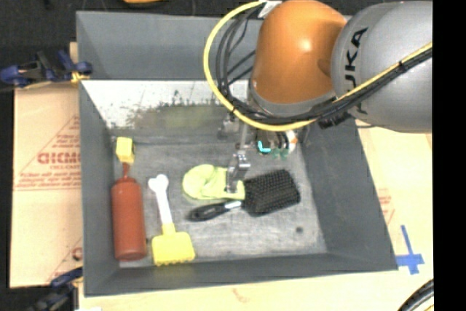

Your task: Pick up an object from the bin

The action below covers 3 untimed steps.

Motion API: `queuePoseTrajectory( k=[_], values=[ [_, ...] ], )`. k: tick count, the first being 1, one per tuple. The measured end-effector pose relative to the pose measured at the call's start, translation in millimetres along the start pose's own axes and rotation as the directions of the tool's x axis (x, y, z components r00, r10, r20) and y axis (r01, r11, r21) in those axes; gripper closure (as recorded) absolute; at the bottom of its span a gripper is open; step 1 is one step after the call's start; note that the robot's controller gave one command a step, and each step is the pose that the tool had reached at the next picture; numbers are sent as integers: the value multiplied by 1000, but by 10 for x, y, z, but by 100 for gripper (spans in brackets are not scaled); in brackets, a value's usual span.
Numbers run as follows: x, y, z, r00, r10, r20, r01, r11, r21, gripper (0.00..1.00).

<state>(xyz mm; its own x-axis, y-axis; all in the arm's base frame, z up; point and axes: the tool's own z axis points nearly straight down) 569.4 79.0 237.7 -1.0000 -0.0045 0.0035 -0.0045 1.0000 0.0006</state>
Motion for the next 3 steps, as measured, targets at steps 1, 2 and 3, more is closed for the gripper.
queuePoseTrajectory(
  k=[1, 2, 3],
  values=[
    [-15, -4, -39, 1000, 2, 8, -2, 1000, -1, 0],
    [87, -44, 662, 1000, 18, 11, -18, 1000, -1, 0],
    [219, -96, 975, 1000, -1, -1, 1, 1000, 2, 0]
  ],
)
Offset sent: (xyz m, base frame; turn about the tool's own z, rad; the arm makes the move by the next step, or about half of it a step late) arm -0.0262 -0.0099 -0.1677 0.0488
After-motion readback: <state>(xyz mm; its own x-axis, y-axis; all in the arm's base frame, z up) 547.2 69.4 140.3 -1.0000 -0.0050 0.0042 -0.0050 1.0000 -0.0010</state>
